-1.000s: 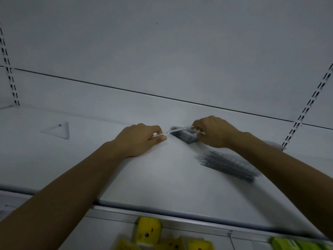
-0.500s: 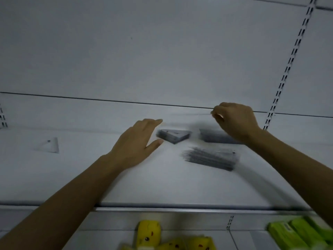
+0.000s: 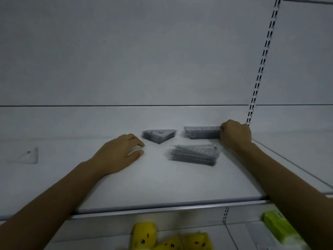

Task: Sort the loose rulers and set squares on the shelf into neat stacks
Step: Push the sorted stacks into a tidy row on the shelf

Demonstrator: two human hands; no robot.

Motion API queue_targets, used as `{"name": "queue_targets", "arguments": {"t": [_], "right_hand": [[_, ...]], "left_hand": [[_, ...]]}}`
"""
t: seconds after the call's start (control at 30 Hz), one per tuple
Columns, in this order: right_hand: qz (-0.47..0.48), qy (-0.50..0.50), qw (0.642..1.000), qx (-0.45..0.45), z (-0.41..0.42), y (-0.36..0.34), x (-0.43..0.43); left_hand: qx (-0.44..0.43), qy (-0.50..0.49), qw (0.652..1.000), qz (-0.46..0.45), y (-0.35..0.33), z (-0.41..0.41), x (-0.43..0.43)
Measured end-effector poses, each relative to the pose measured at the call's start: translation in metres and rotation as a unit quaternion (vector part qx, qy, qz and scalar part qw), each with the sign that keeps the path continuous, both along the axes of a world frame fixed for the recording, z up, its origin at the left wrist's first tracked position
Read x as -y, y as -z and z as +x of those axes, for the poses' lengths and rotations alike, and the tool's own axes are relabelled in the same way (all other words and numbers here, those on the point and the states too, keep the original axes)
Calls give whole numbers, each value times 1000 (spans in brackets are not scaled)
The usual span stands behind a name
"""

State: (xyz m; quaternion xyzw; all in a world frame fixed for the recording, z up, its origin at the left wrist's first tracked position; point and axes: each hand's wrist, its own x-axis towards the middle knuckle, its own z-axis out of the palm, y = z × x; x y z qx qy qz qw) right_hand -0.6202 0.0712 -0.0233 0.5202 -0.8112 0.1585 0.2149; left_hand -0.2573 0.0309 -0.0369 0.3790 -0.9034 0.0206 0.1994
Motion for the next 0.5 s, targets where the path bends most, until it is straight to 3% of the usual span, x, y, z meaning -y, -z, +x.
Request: {"name": "queue_targets", "arguments": {"t": [0.1, 0.27, 0.5], "right_hand": [[-9, -6, 1000, 6, 7, -1, -8], [-117, -103, 987, 47, 36, -37, -24], [-69, -309, 948, 37, 159, -86, -31]], "left_hand": [[-15, -1, 1000, 2, -1, 1, -3], [17, -9, 999, -28, -5, -1, -10], [63, -17, 995, -70, -11, 6, -15]]}}
